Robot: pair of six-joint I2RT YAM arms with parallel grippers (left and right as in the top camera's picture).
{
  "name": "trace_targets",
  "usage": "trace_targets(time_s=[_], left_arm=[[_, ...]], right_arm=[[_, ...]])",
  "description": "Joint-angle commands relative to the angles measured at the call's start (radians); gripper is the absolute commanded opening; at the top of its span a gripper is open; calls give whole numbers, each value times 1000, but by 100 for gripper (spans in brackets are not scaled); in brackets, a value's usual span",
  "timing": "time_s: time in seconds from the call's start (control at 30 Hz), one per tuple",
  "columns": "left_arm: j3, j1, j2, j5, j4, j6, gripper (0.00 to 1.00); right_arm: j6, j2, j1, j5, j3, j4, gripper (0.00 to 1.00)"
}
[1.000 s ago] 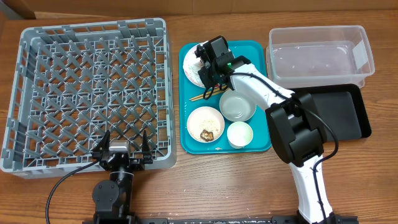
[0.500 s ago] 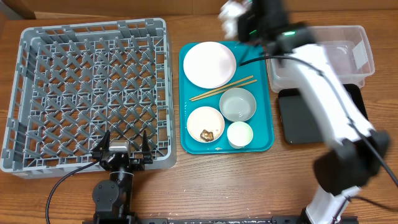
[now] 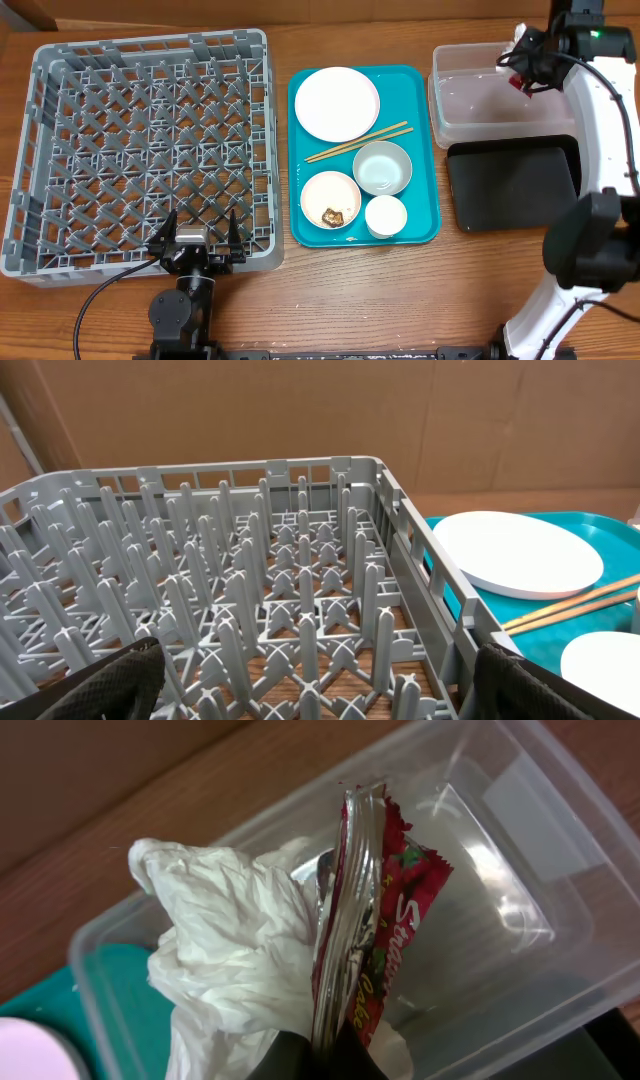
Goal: Sort waste into correct bins and load items into the dishwasher
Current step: 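Carry the tissue and red wrapper right and drop into clear bin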
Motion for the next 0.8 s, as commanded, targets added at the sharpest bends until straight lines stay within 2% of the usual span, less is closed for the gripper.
trace_targets(time_s=[0.0,0.03,0.07,0.1,0.17,0.3,0.77], left_arm=[[-4,5,-10,-8,3,23,100],[-4,5,-10,-8,3,23,100],[-4,5,-10,-8,3,22,100],[-4,5,-10,-8,3,23,100],[-4,5,-10,-8,3,23,100],[-4,5,-10,-8,3,23,100],[-4,5,-10,-8,3,22,100]], right_arm=[[26,56,6,-12,-3,8,24],[26,68,6,-12,-3,10,39],[26,80,6,-12,-3,11,57],[26,85,7,-12,-3,12,66],[26,90,7,-14,-3,22,74],[26,79,7,-64,28,23,78],[-13,-129,11,-365,116,-150,77]])
